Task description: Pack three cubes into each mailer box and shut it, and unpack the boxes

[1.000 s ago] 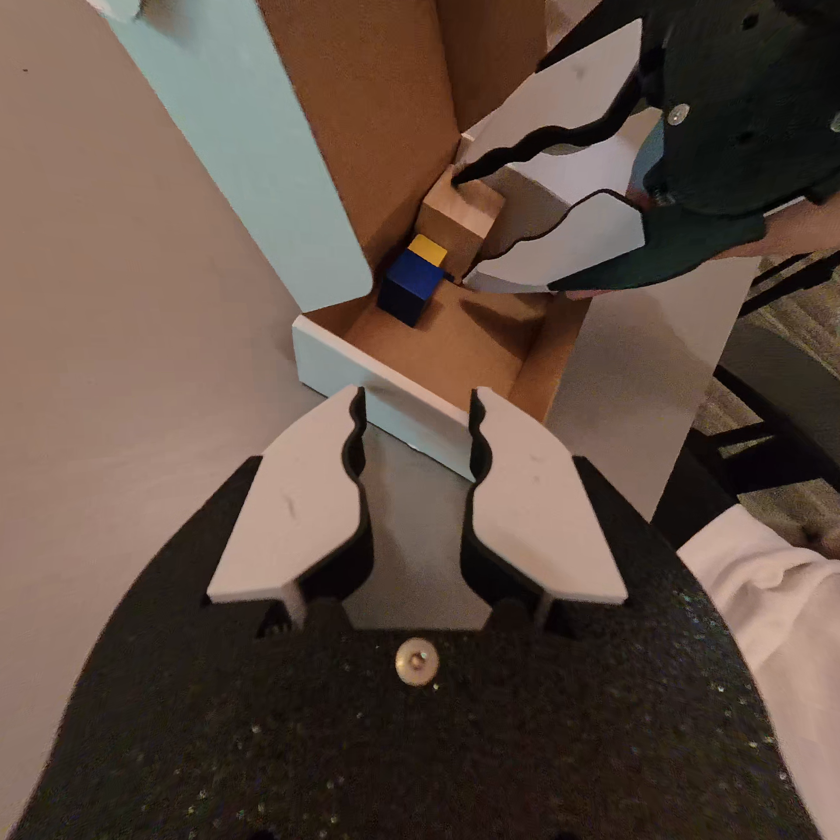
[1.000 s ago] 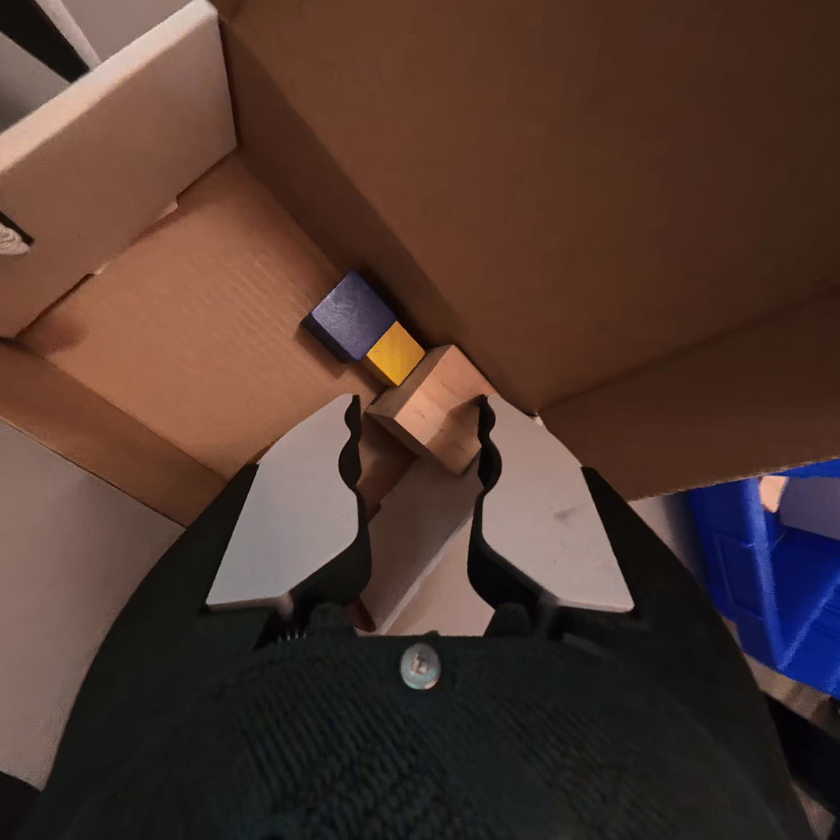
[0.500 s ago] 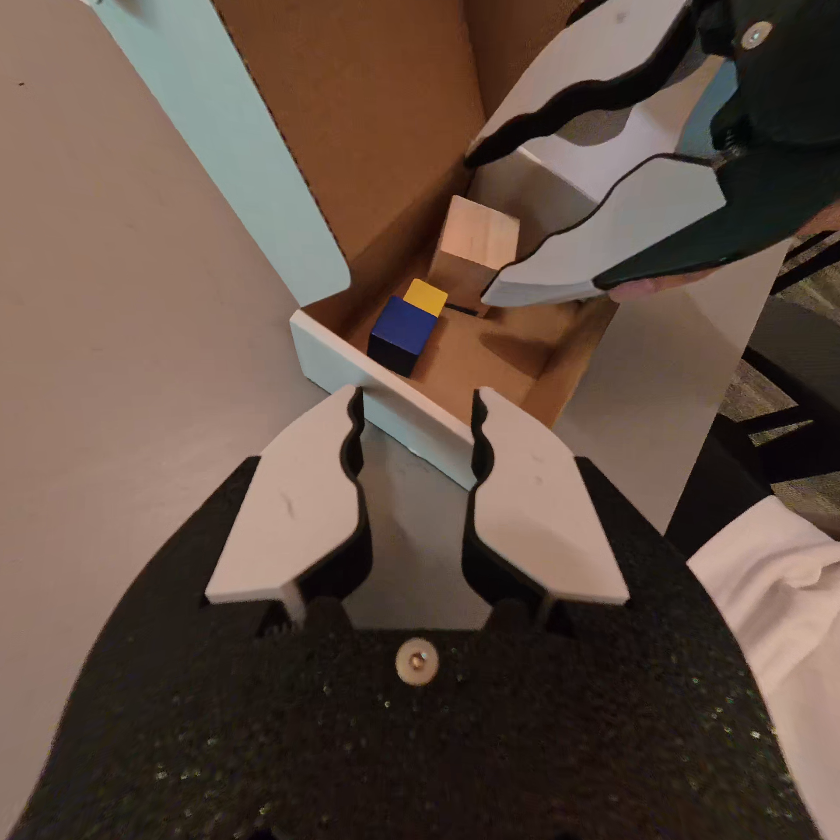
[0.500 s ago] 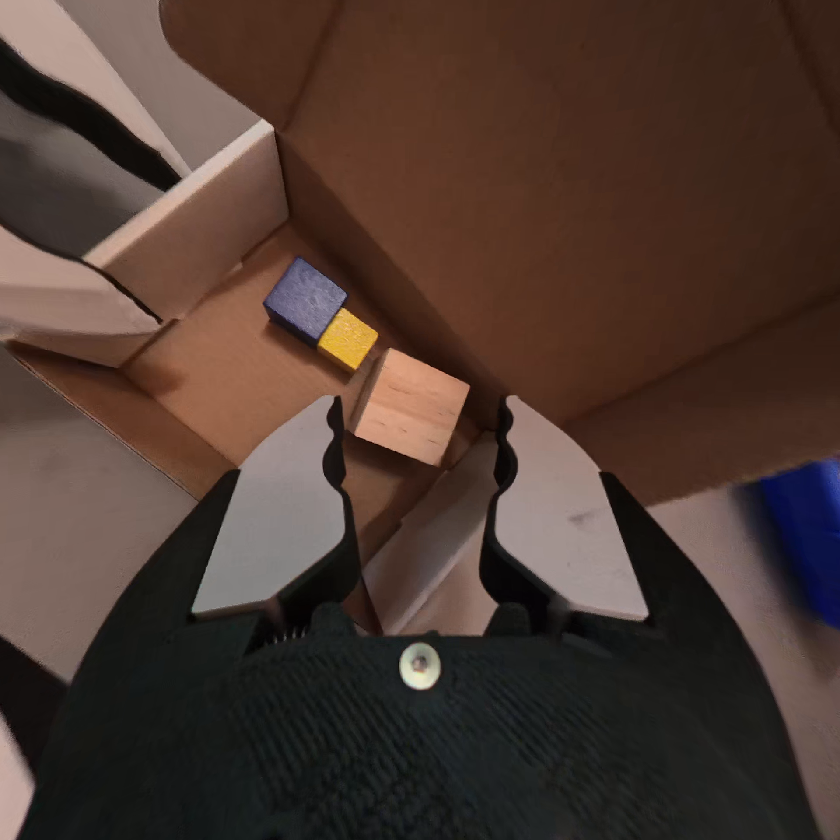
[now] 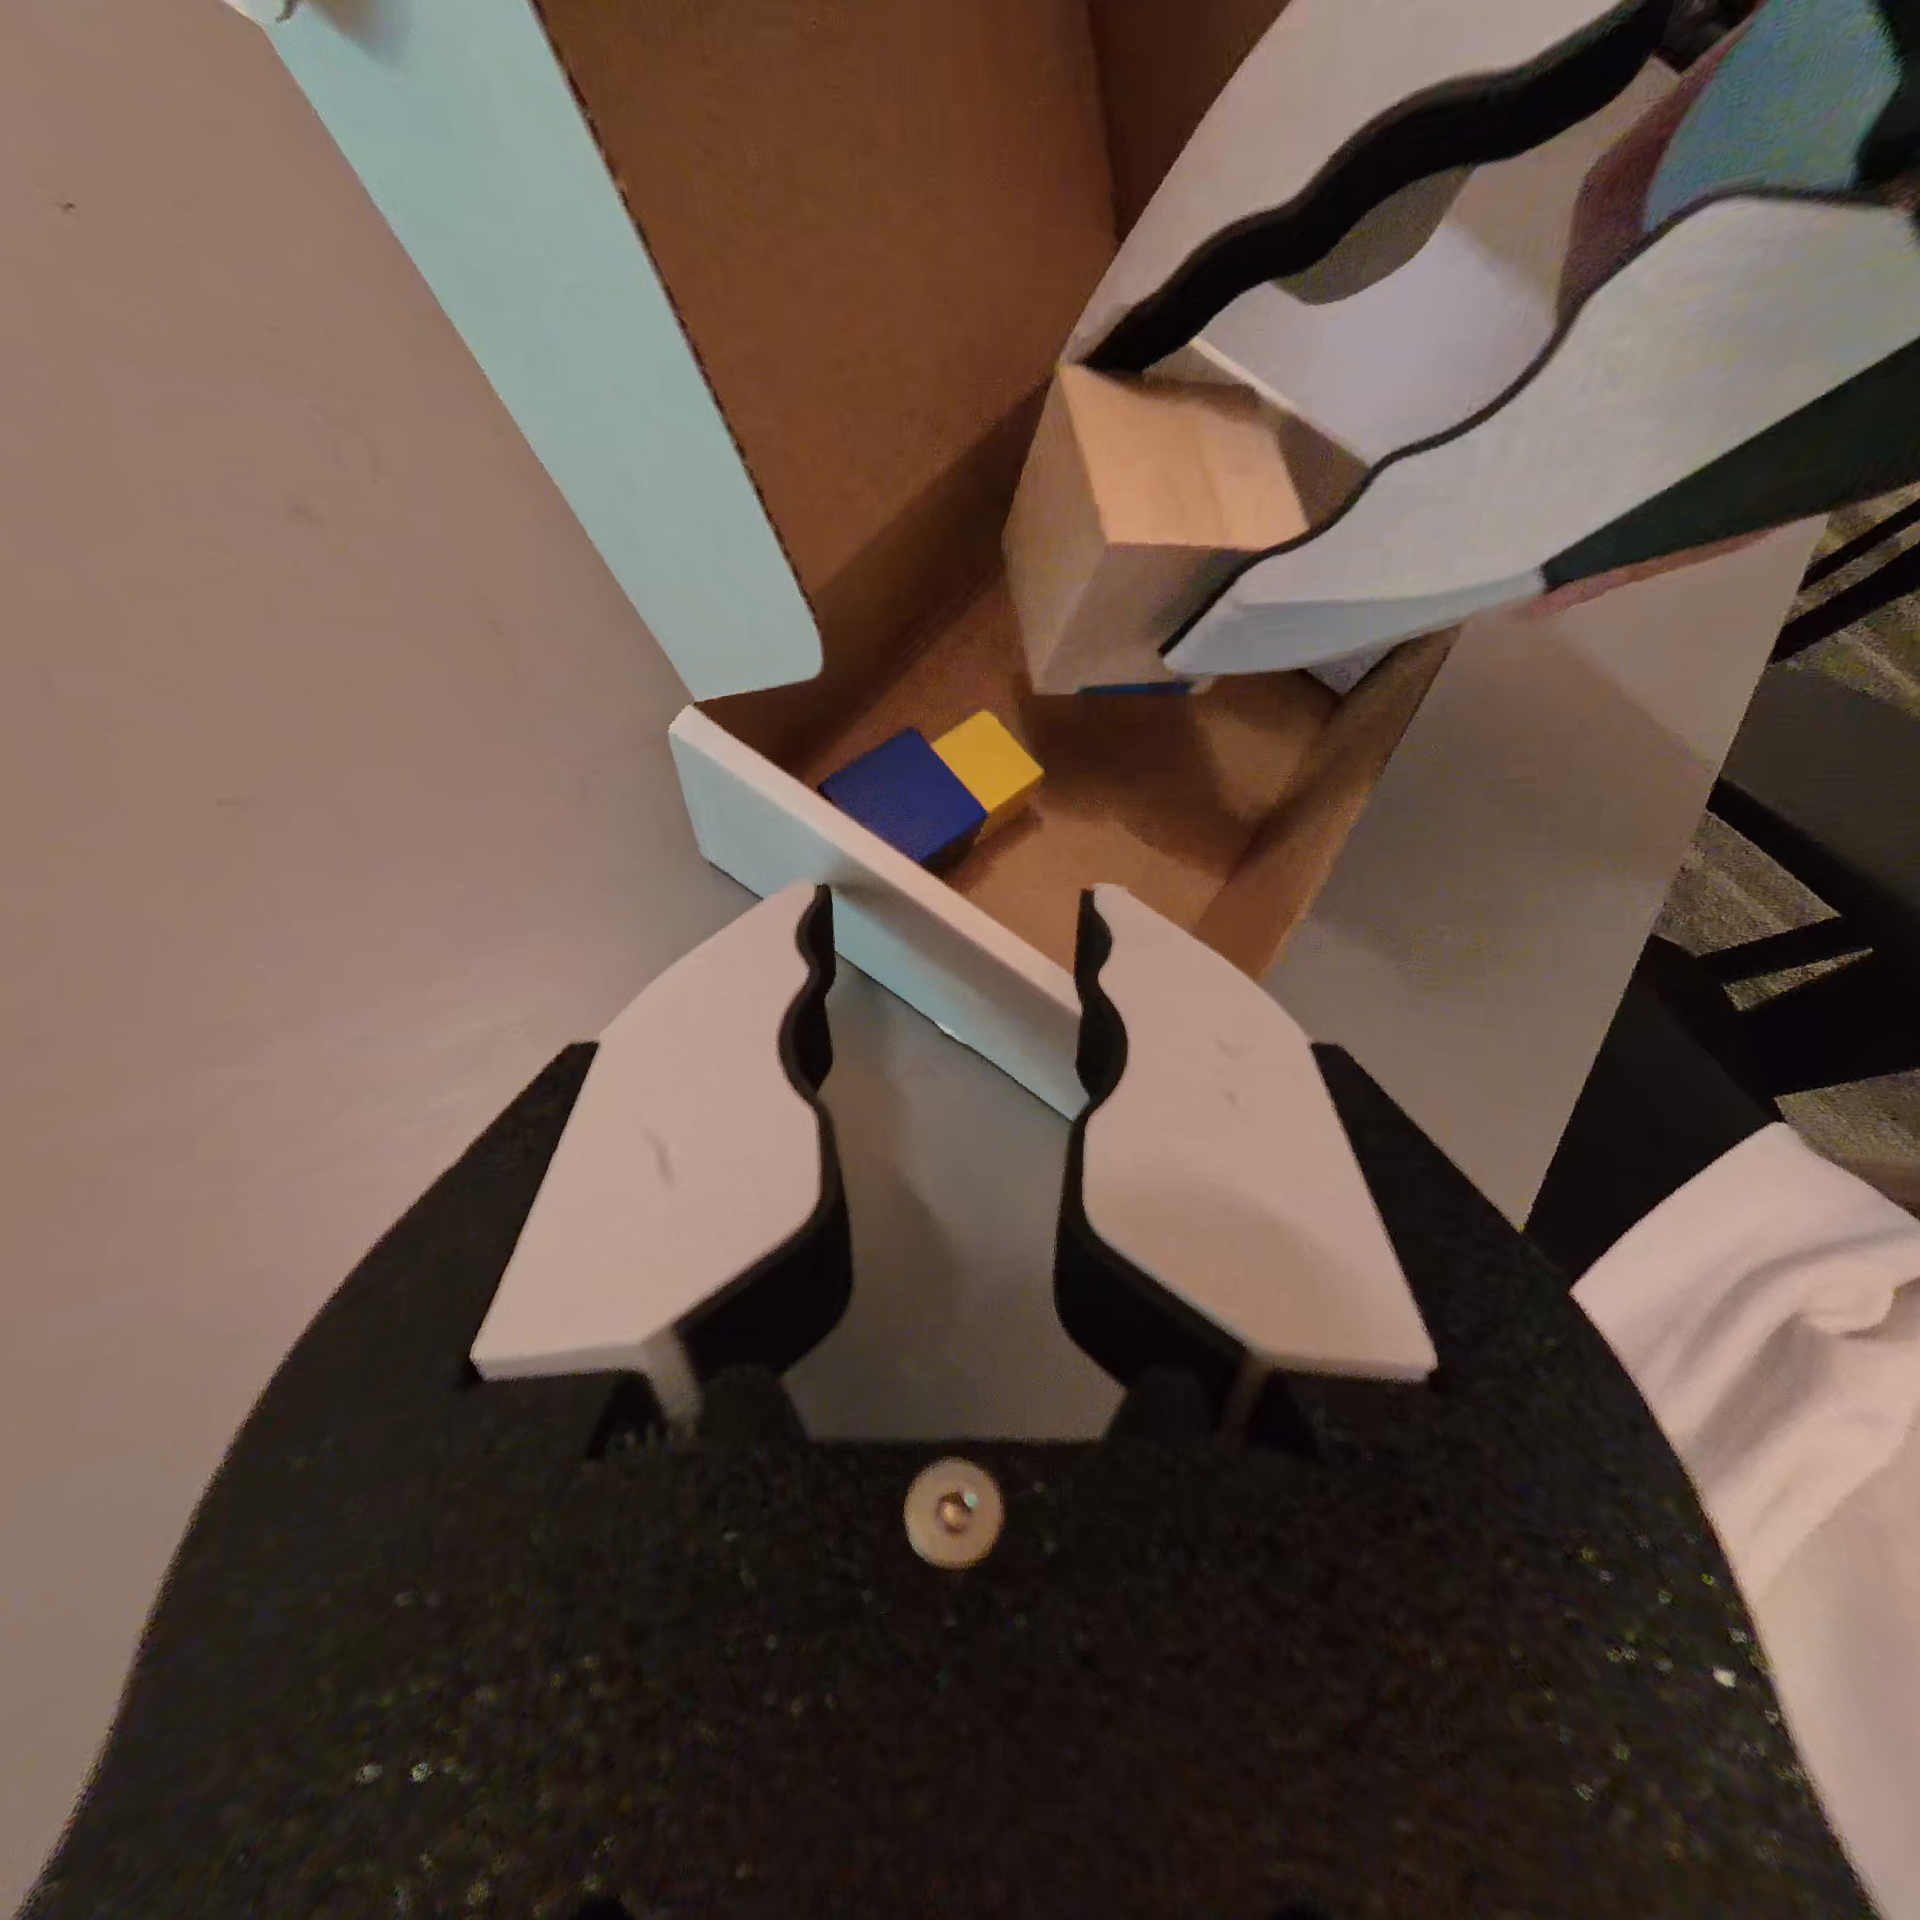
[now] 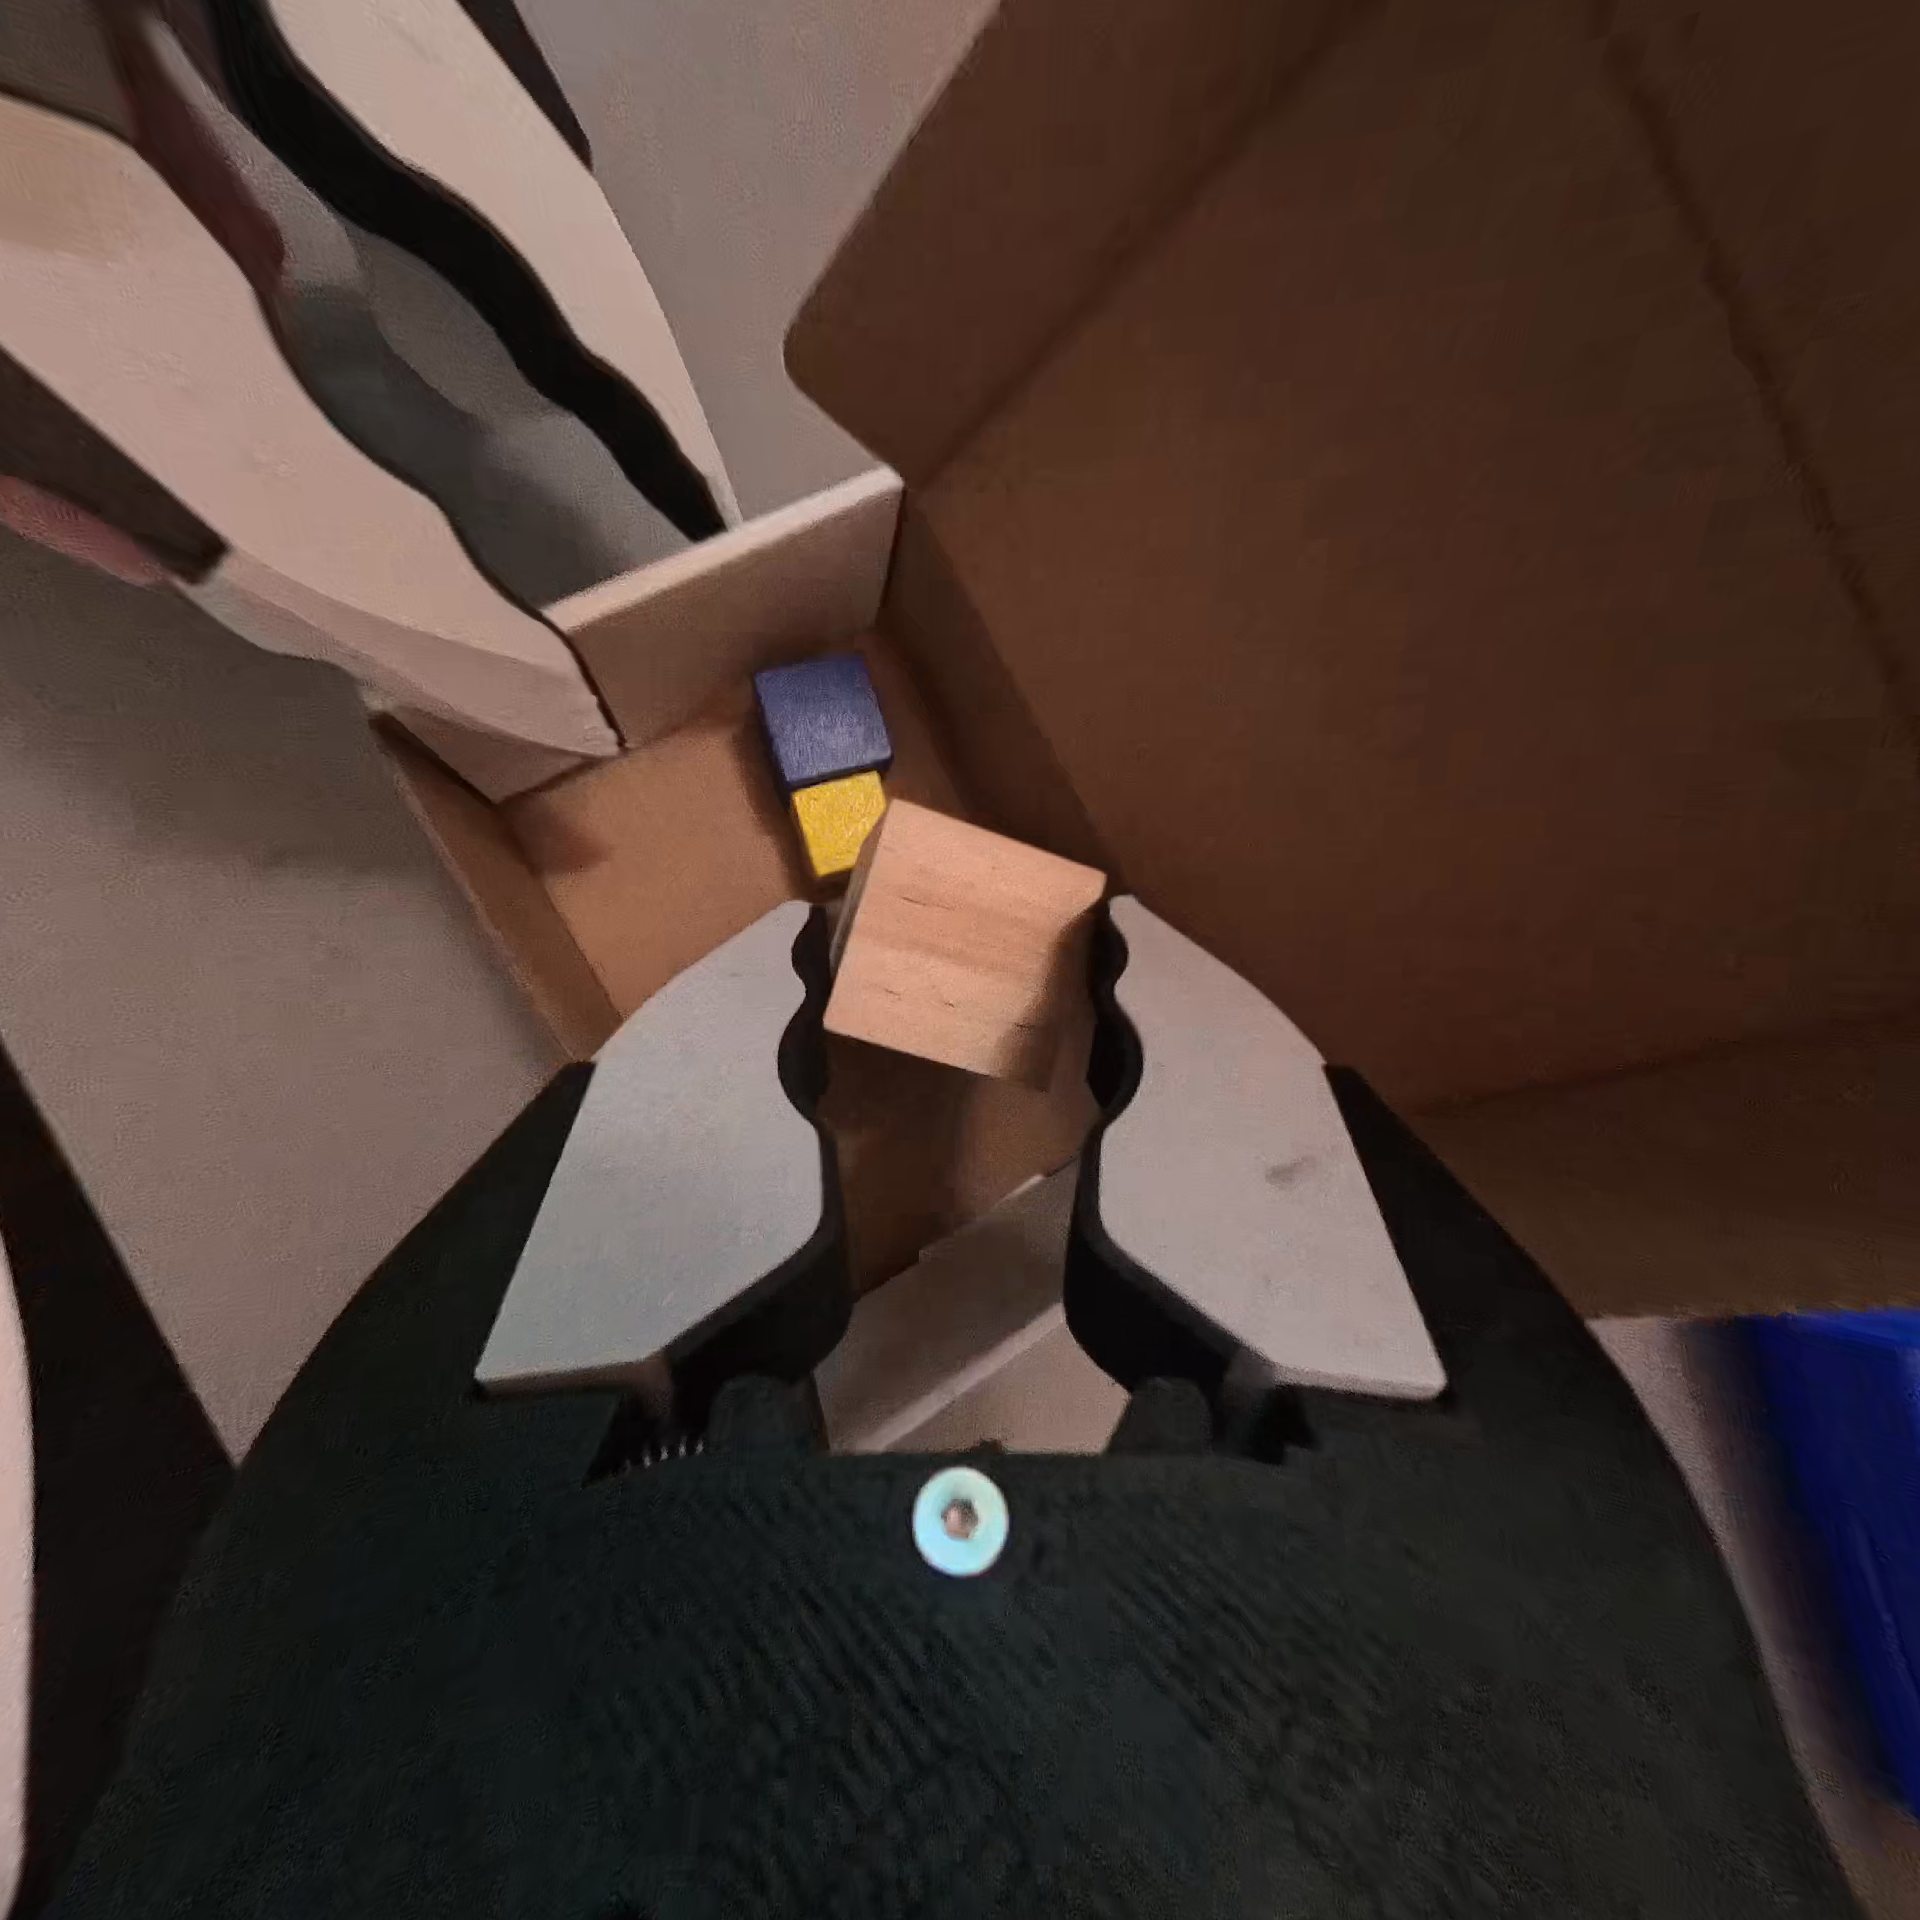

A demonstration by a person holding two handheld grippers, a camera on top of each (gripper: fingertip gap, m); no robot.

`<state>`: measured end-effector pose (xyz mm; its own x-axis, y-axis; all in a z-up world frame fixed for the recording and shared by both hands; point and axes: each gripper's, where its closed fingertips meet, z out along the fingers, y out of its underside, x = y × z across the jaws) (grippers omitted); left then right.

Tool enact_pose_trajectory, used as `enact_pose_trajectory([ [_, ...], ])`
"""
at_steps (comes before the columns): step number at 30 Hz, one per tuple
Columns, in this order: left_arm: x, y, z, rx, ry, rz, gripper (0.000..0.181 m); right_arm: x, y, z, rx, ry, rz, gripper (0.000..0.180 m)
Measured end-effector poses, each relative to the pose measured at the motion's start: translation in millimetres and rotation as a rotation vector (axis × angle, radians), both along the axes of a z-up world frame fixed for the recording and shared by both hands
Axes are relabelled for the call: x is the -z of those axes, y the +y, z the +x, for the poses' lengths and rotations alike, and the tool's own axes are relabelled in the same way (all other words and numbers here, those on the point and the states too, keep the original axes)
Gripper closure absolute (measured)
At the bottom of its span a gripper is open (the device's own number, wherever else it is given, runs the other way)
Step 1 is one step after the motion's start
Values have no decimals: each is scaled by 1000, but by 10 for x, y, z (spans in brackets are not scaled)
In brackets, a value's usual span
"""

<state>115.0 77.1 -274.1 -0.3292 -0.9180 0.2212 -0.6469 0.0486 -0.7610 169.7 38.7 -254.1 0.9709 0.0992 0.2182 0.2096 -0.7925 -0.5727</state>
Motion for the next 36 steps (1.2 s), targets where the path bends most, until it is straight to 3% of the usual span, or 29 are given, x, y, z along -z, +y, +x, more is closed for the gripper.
enact_pose_trajectory([
  [3, -14, 24, 7, -5, -8, -3, 137, -400, 10, -119, -63, 41, 133, 132],
  [6, -14, 27, 7, -3, -9, -13, 137, -1024, -46, -135, -102, 85, 346, 132],
  [10, -14, 23, 12, 2, -15, -12, 138, -1628, -564, 1197, 337, -304, 384, 132],
  [12, -11, 15, 15, 4, -13, -7, 138, -1514, -941, 1960, 531, -362, 234, 132],
  [14, -7, 6, 11, 10, -12, 6, 139, -1212, -1159, 2541, 652, -252, 158, 132],
  [18, -19, 6, 2, 21, -20, 34, 140, -668, -1424, 3204, 776, -159, 49, 133],
  [28, -18, 2, 13, 27, -35, 33, 140, -36, -1540, 3812, 831, -161, -135, 132],
  [36, -17, -4, 40, 30, -42, 16, 140, -8, -1409, 3857, 836, -108, -40, 127],
])
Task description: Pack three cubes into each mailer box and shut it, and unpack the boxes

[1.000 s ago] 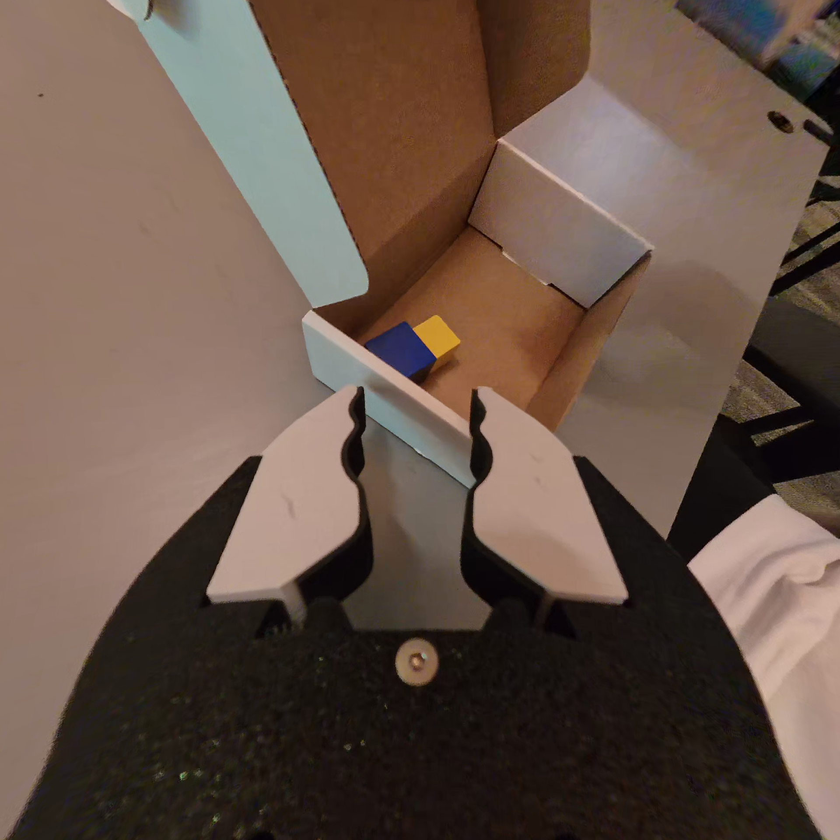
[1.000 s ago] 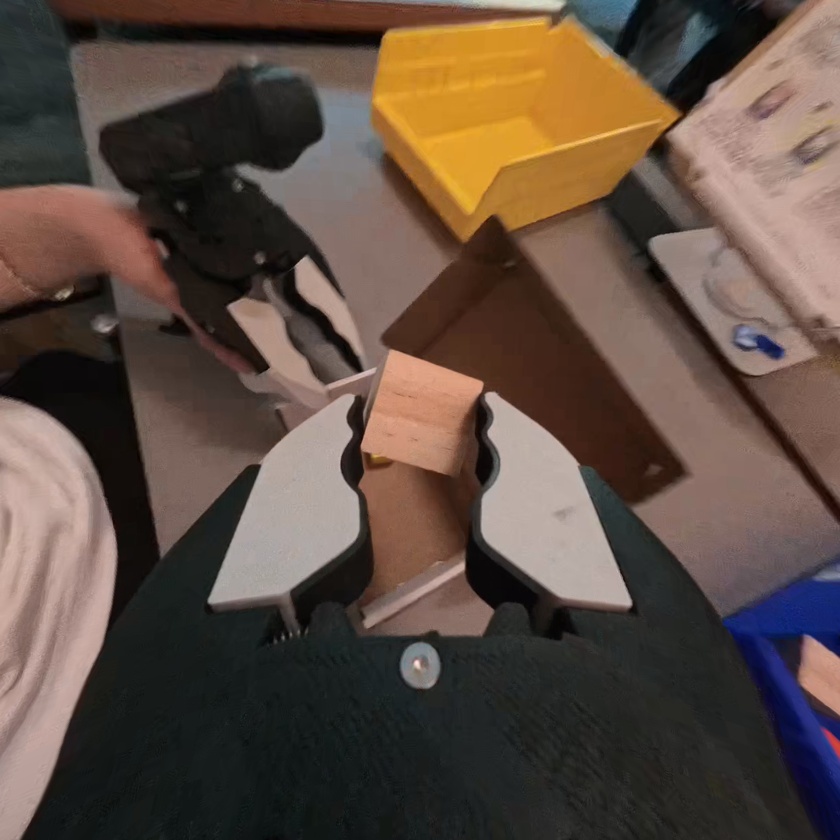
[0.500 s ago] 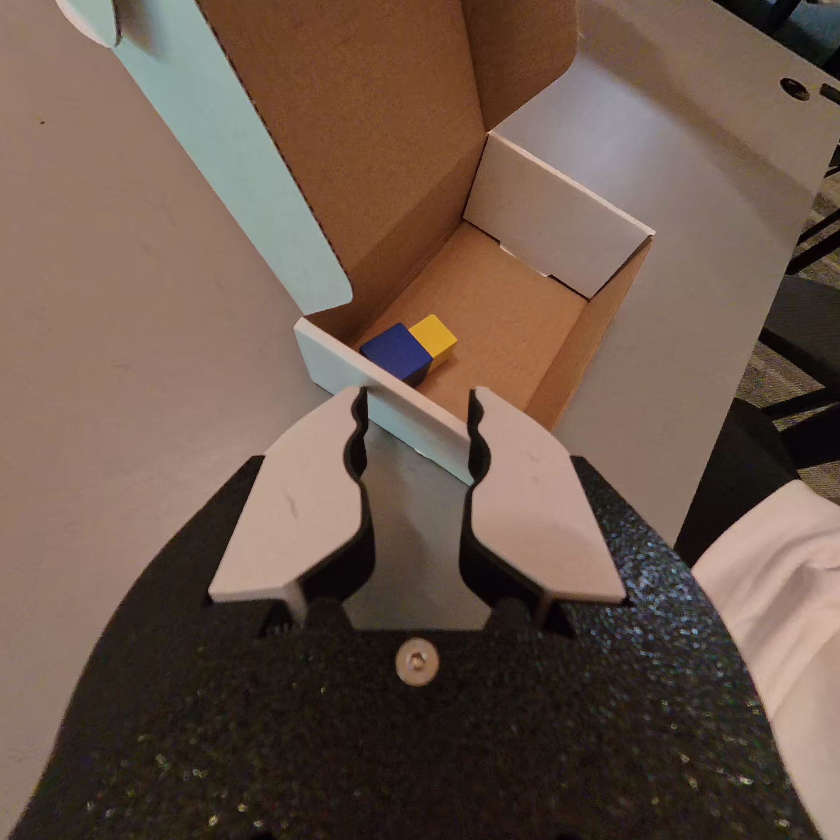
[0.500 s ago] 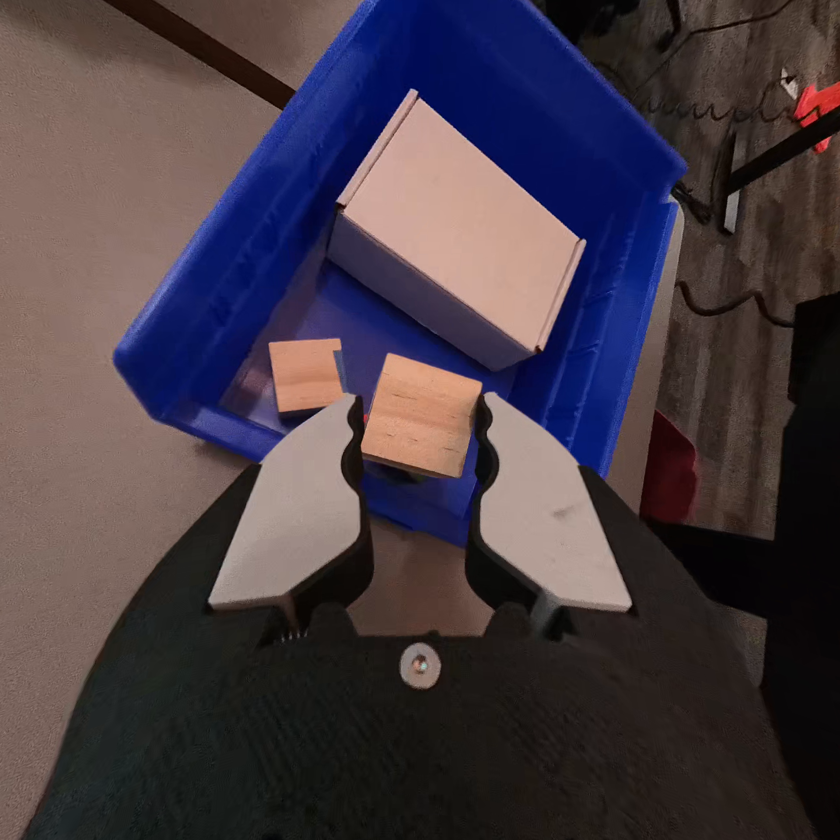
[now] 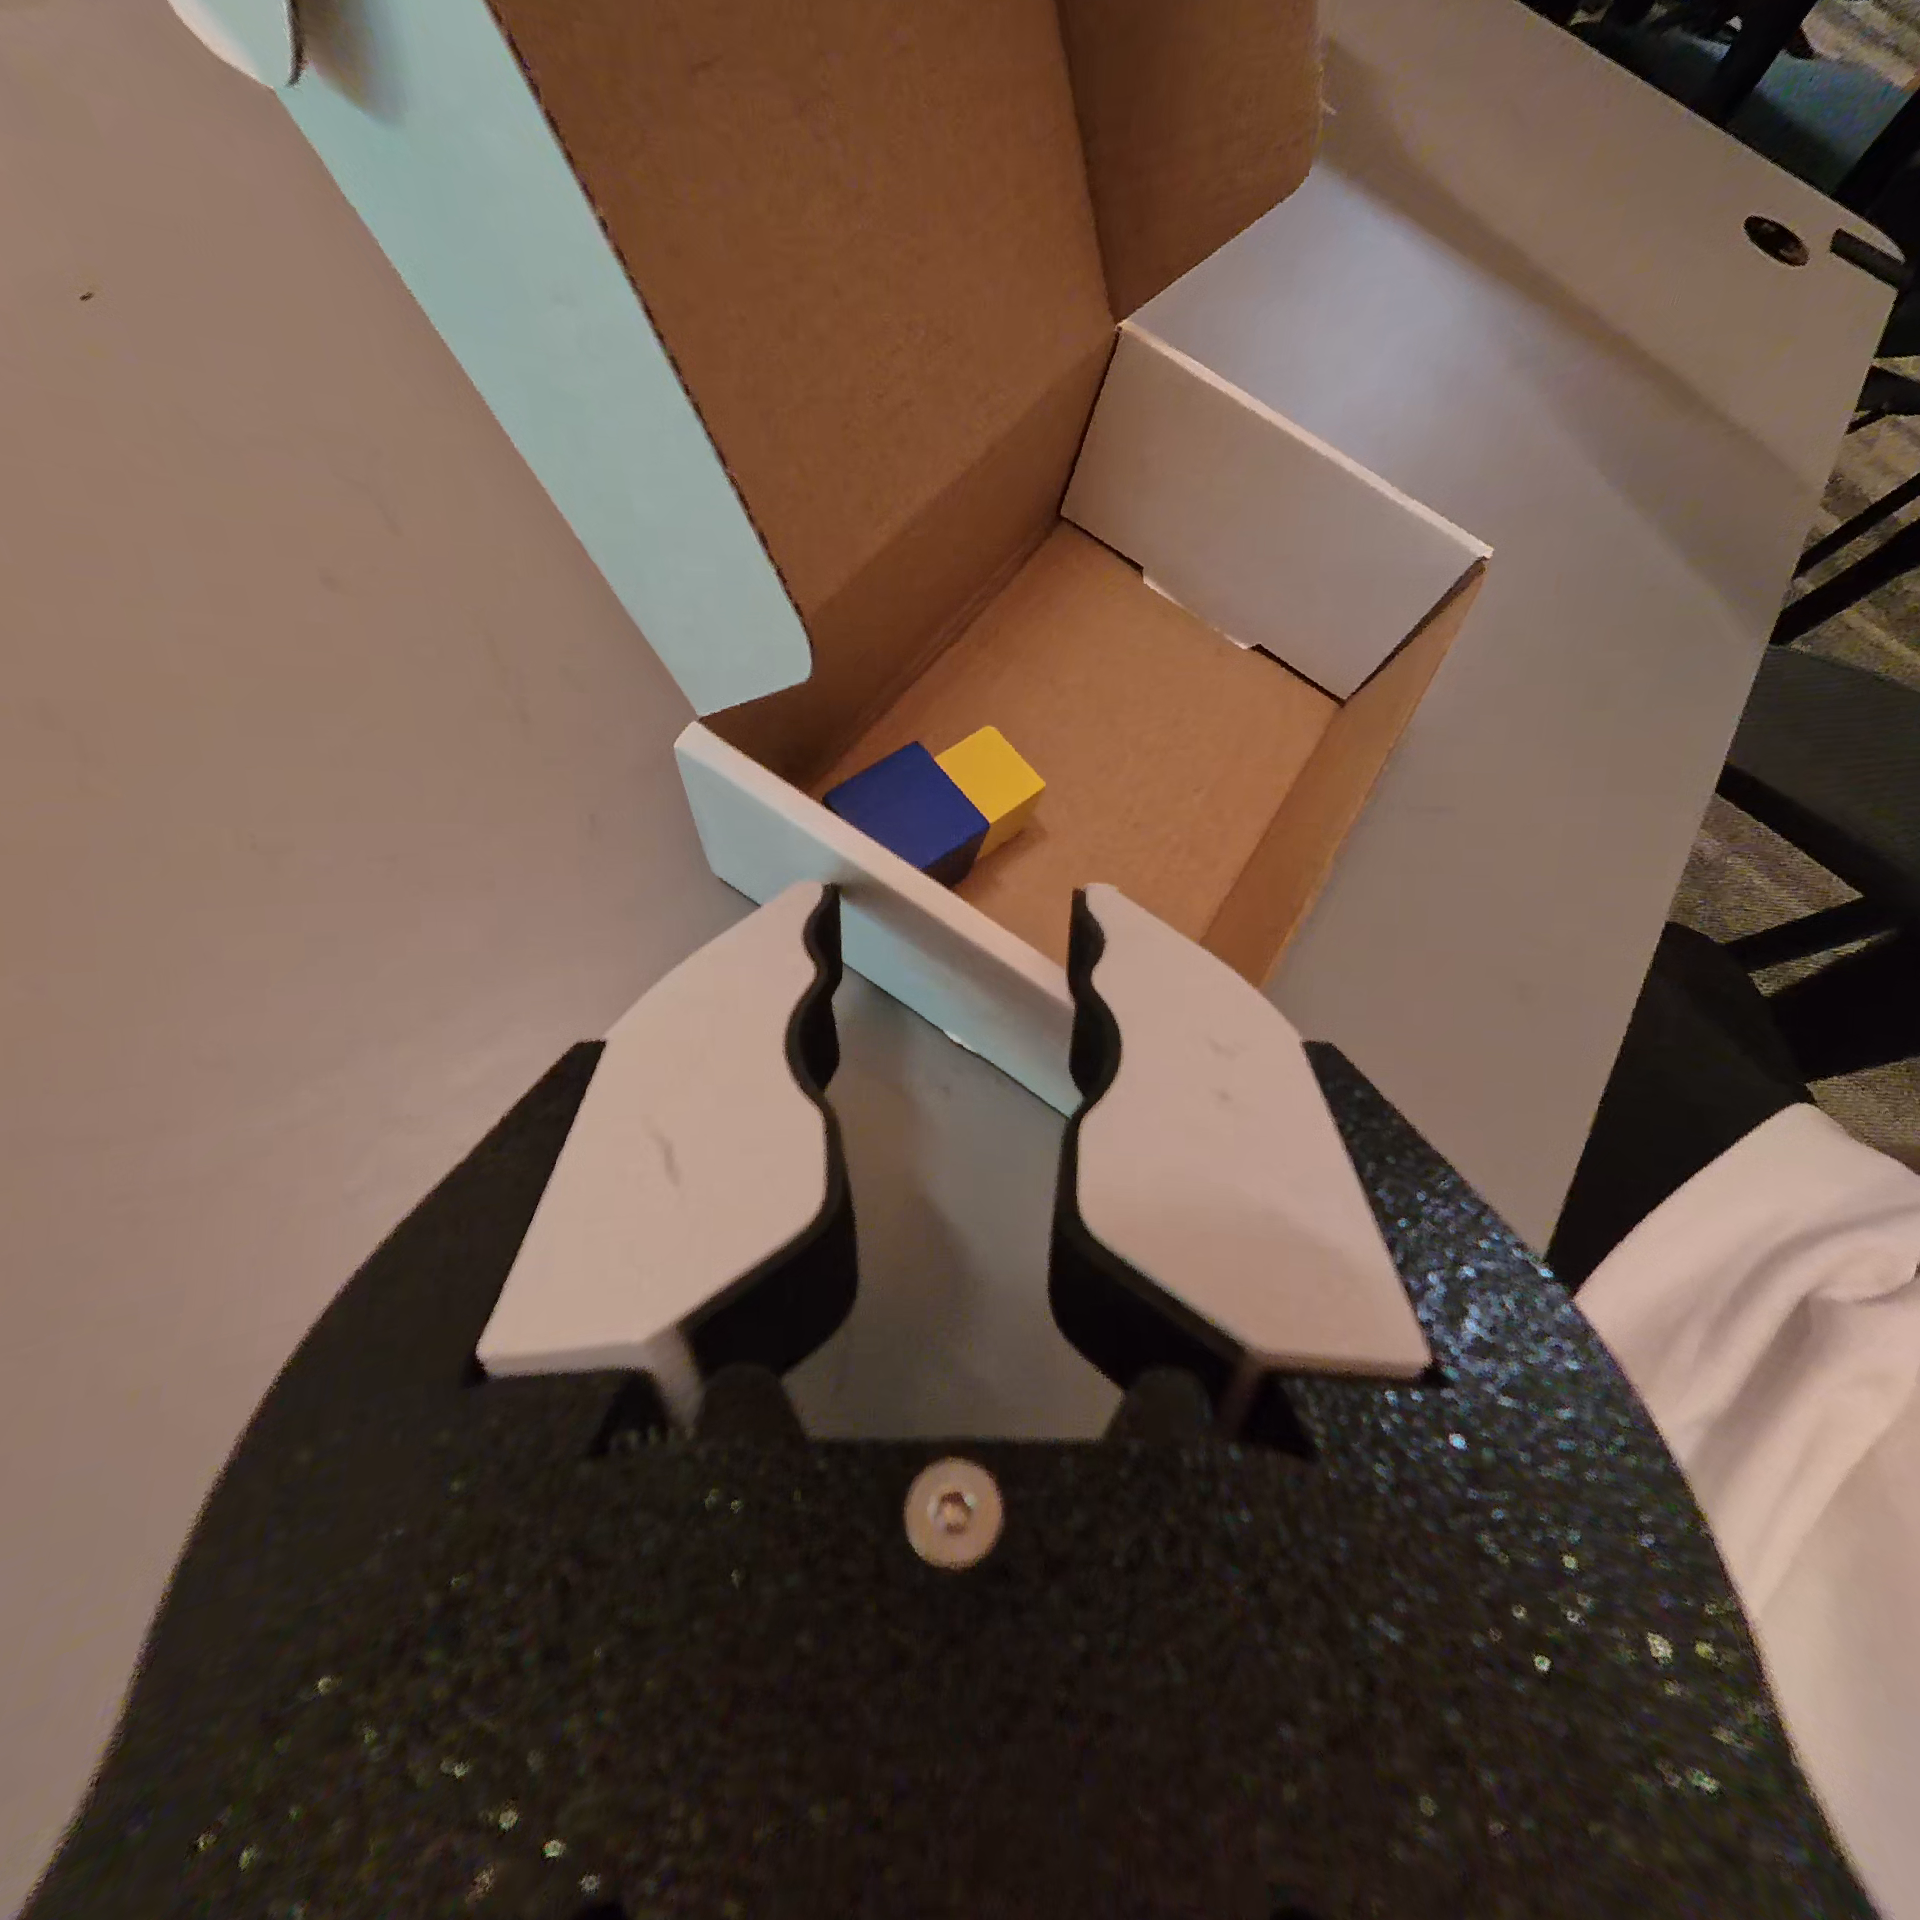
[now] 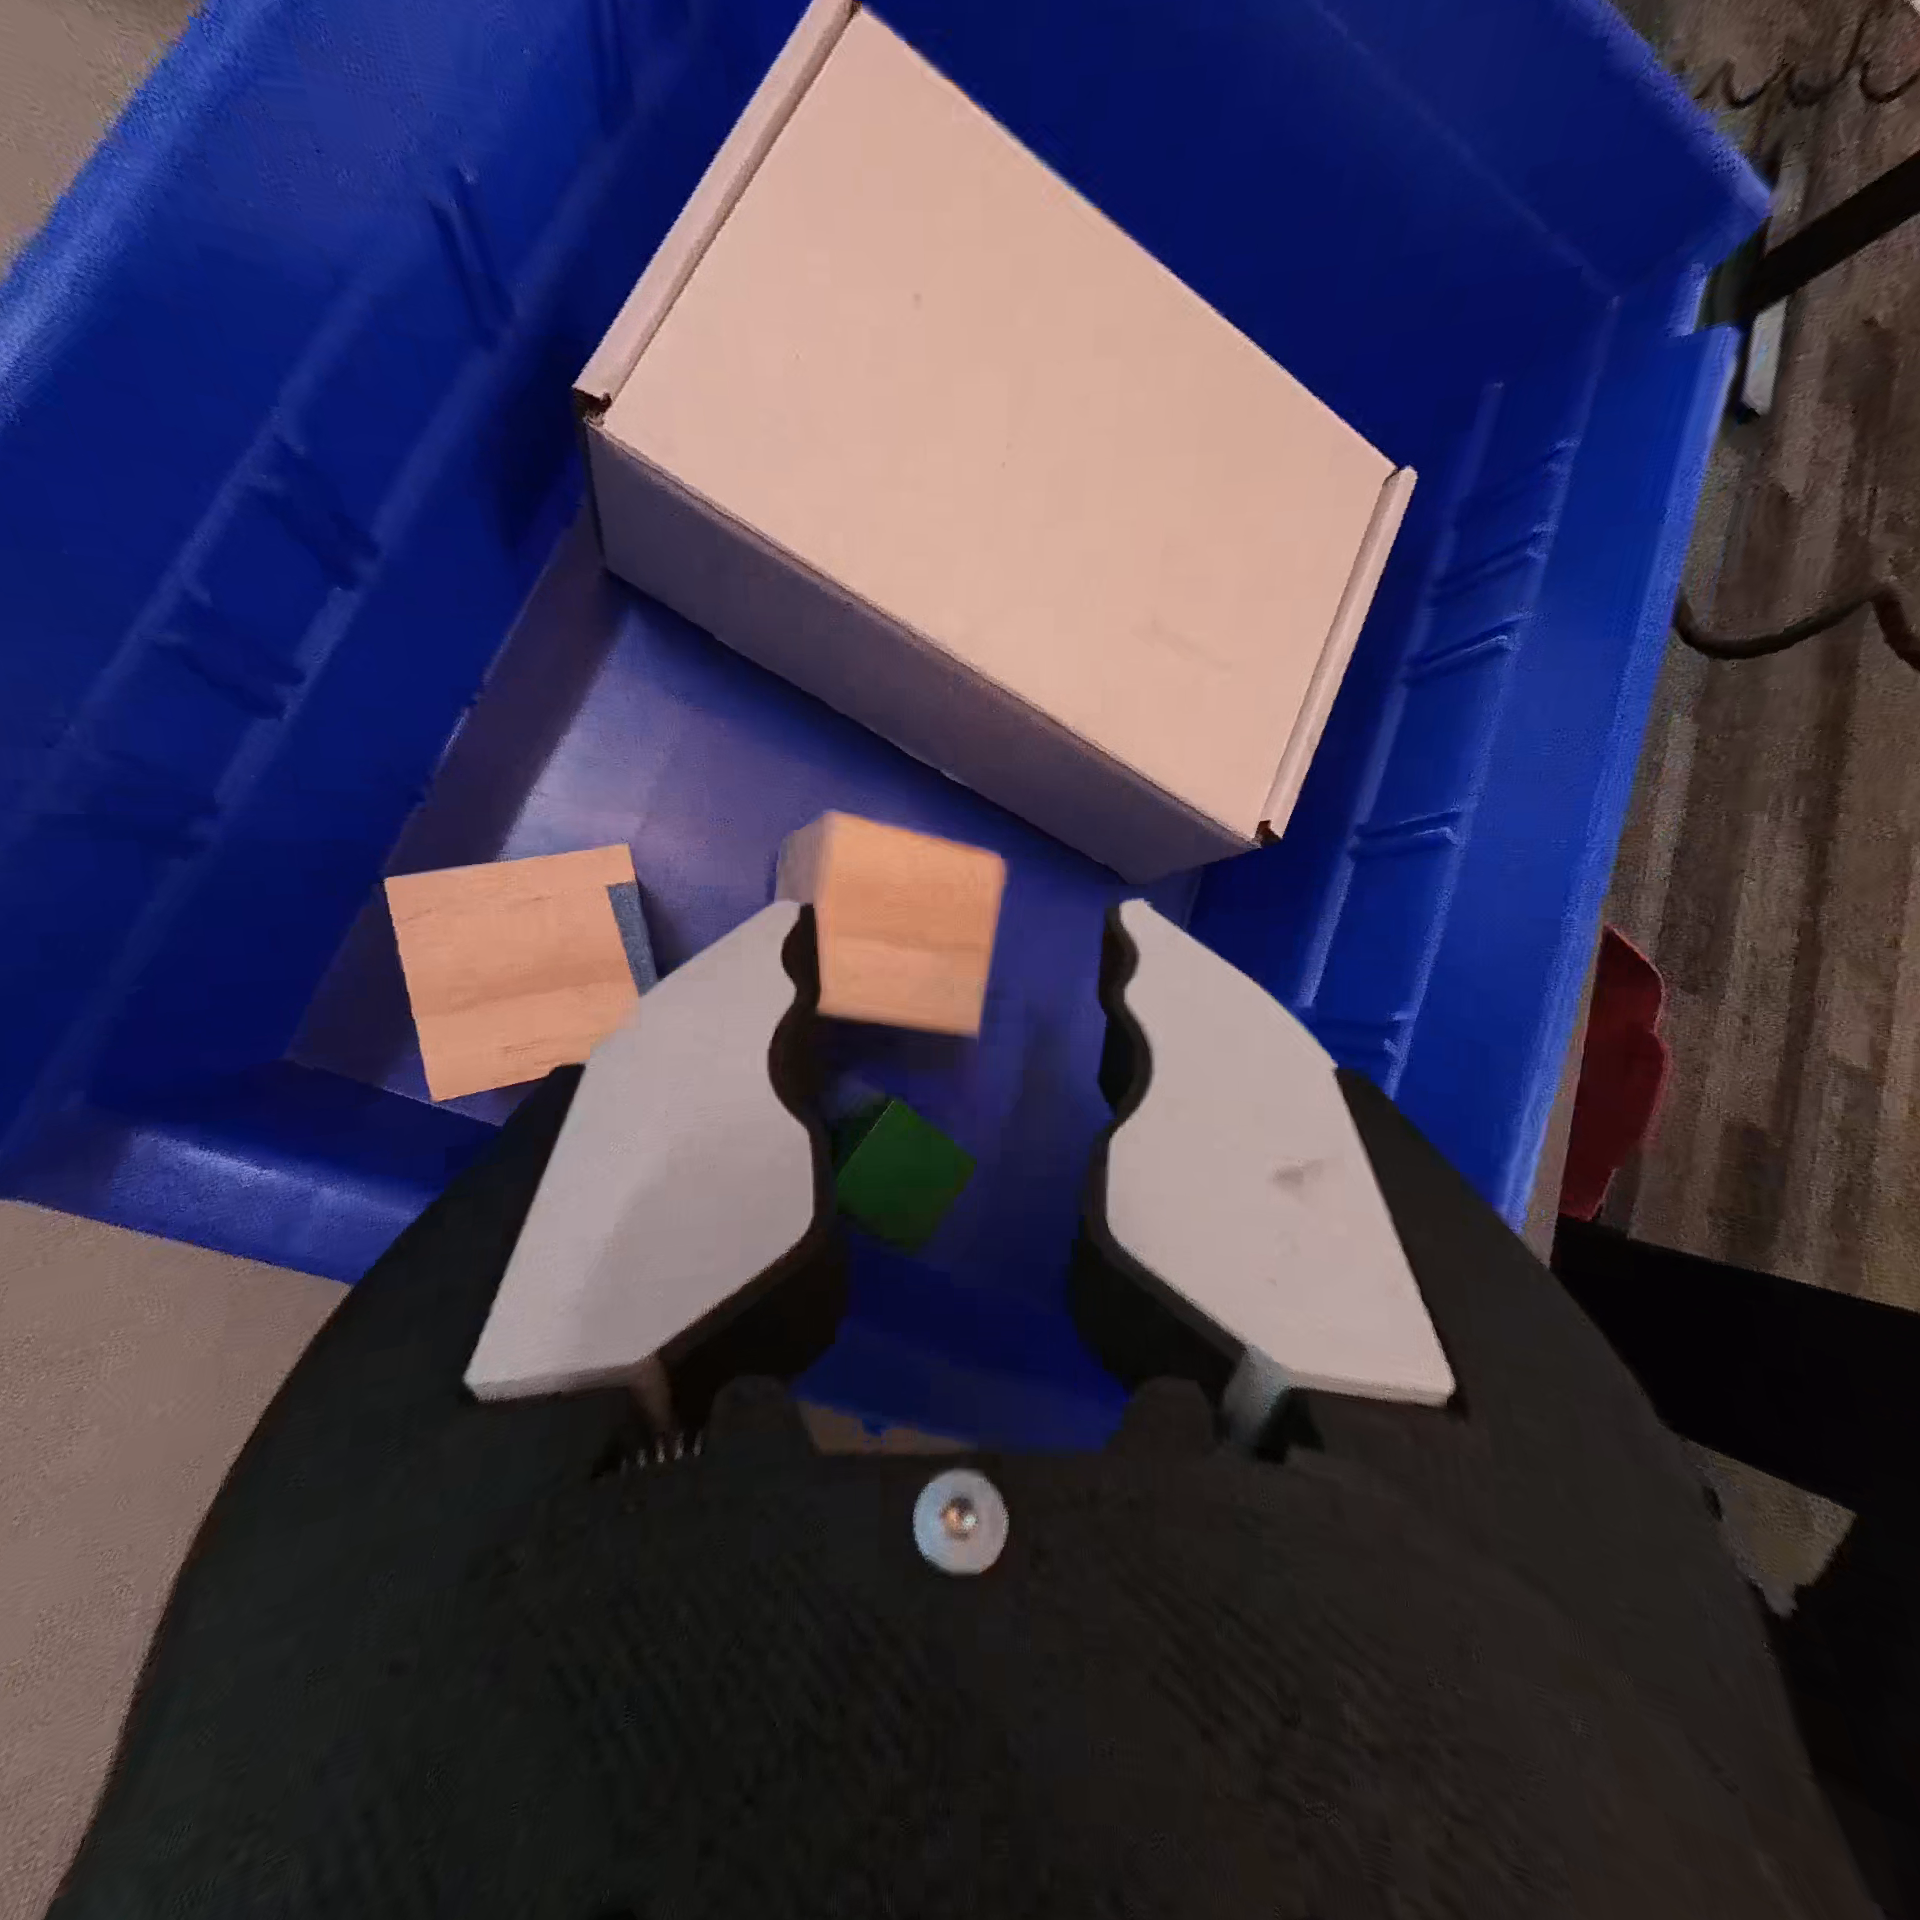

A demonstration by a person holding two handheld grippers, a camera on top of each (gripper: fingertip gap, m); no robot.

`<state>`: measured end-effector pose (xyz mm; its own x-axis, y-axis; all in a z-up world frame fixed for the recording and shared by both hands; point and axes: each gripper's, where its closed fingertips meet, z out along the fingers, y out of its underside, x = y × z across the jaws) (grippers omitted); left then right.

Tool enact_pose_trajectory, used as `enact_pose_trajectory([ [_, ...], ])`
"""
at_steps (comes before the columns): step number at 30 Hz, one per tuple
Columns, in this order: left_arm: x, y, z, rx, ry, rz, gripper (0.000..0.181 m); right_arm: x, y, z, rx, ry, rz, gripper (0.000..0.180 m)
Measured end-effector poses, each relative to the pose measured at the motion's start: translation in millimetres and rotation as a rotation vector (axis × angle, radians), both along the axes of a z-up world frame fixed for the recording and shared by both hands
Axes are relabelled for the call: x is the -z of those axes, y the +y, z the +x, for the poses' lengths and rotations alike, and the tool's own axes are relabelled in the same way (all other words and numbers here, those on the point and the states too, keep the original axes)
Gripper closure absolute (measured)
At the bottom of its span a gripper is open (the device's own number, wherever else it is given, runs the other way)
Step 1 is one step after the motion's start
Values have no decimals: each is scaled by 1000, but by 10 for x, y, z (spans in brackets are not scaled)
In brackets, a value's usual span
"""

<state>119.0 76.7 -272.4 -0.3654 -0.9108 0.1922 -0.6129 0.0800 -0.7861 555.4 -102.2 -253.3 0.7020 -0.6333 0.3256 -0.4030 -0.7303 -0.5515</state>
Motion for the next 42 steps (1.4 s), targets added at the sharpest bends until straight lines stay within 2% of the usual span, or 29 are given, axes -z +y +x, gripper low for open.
enact_pose_trajectory([
  [4, -1, -4, 18, 7, -1, -11, 140, -282, 15, -237, -35, -25, 94, 113],
  [7, -3, -1, 23, 10, 4, -7, 140, -676, 35, -814, -100, -62, 206, 112],
  [9, -8, 0, 22, 12, 3, 2, 140, -965, 156, -1503, -255, -105, 304, 116],
  [11, -24, -2, 20, 13, 0, 3, 140, -1110, 308, -2318, -499, -155, 327, 134],
  [14, -92, 14, 1, 23, -12, 3, 138, -967, 540, -3454, -818, -91, 281, 144],
  [15, -129, 44, -4, 17, -18, 8, 138, -888, 617, -3721, -858, -45, 274, 144],
  [18, -328, 168, -4, -28, -64, 4, 136, -661, 917, -4119, -823, -13, 232, 148],
  [22, -568, 308, -49, -81, -122, -8, 136, -243, 1254, -4173, -796, -21, 59, 146],
  [24, -613, 349, -94, -82, -135, 9, 136, -64, 1400, -4136, -839, 6, 2, 146],
  [29, -618, 484, -143, -99, -141, 81, 136, 361, 1440, -3986, -907, 153, -217, 147],
  [32, -596, 526, -148, -101, -135, 88, 136, 389, 1551, -4066, -969, 217, -175, 146],
  [37, -546, 560, -142, -103, -123, 90, 136, 496, 1576, -3992, -1014, 207, -273, 145],
  [39, -531, 564, -142, -102, -118, 94, 136, 521, 1619, -3990, -1019, 211, -270, 147],
  [40, -527, 567, -143, -102, -118, 99, 137, 539, 1625, -4021, -1031, 235, -267, 156],
  [42, -523, 566, -143, -99, -119, 106, 137, 547, 1632, -4066, -1046, 268, -264, 157],
])
